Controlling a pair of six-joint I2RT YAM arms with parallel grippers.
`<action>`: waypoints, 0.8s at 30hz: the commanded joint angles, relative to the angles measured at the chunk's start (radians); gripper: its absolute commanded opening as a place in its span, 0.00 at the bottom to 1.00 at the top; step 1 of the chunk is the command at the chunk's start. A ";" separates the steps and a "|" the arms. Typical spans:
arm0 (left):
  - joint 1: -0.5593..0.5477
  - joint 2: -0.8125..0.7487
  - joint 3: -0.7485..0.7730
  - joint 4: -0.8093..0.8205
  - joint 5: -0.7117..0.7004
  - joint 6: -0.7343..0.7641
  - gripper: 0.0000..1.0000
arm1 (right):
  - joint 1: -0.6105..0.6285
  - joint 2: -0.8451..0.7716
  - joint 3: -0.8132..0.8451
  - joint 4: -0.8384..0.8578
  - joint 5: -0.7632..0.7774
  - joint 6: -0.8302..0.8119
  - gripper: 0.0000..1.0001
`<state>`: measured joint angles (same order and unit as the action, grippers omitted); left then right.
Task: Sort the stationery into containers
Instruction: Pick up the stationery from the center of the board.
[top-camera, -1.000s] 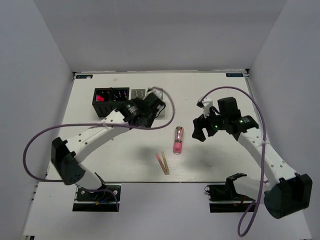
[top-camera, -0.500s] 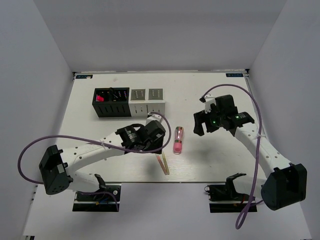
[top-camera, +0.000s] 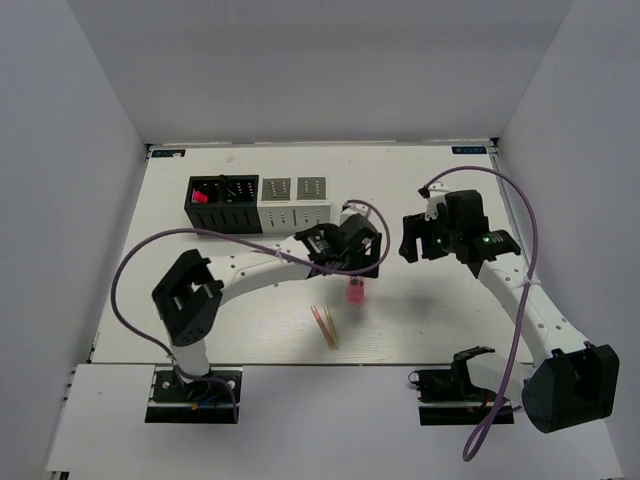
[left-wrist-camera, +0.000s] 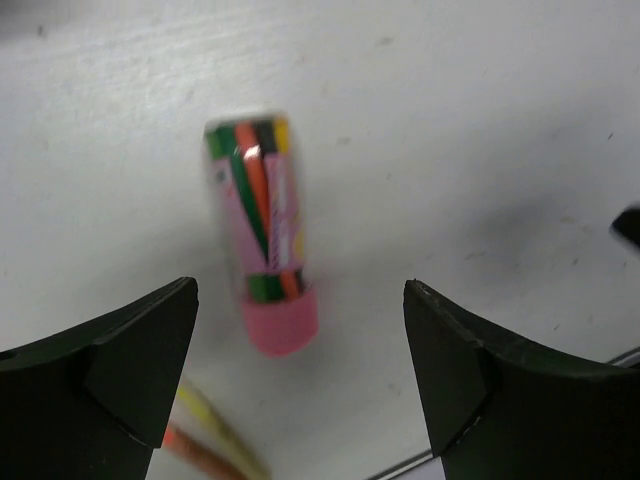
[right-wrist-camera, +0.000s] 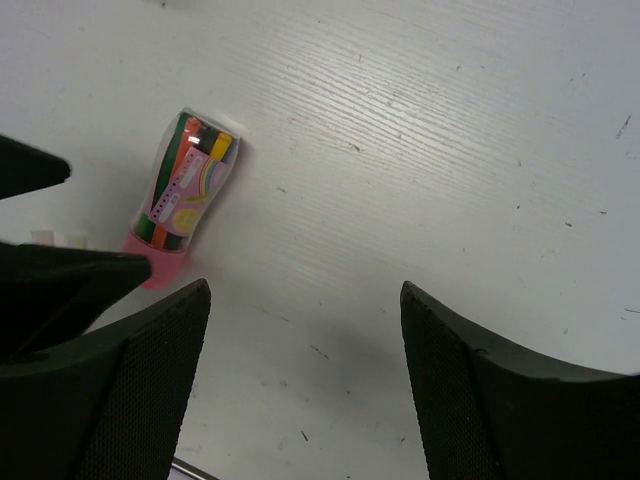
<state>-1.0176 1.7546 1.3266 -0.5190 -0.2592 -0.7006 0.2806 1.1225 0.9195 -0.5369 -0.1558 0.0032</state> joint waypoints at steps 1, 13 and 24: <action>0.037 0.065 0.135 0.014 0.049 0.044 0.94 | -0.014 -0.035 -0.004 0.041 -0.004 0.027 0.78; 0.086 0.295 0.275 -0.084 0.084 0.039 0.94 | -0.034 -0.056 -0.004 0.038 -0.031 0.038 0.78; 0.067 0.375 0.296 -0.127 0.023 0.020 0.73 | -0.049 -0.067 -0.008 0.045 -0.037 0.049 0.80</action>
<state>-0.9371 2.1227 1.5887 -0.6170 -0.1963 -0.6743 0.2371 1.0847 0.9188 -0.5209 -0.1791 0.0372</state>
